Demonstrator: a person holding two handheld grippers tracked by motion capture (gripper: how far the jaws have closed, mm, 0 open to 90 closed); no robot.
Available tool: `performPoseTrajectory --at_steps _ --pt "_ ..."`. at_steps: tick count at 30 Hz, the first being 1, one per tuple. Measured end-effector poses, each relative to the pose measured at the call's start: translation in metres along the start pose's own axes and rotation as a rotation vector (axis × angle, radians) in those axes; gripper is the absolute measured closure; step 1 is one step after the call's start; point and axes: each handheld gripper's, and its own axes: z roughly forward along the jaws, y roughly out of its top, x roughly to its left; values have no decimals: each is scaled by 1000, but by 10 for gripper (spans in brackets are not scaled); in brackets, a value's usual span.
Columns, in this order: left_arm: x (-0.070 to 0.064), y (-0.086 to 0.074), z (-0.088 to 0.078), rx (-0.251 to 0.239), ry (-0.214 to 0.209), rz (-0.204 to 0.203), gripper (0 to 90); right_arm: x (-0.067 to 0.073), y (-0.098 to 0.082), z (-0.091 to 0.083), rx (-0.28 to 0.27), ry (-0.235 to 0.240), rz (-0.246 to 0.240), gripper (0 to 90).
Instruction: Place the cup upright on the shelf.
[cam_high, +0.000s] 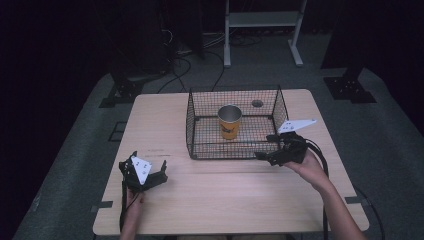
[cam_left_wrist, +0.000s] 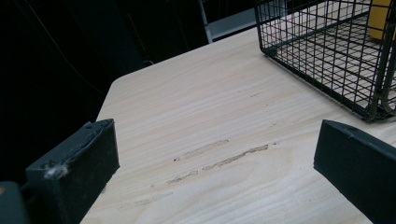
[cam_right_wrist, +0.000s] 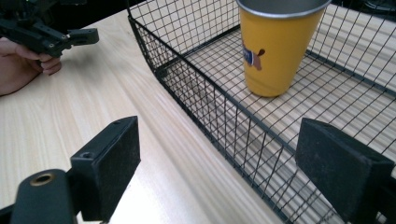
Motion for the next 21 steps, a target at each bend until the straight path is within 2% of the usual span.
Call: performPoseTrajectory --at_steps 21 --pt "0 0 0 1 2 1 0 5 -35 -10 21 -21 14 135"
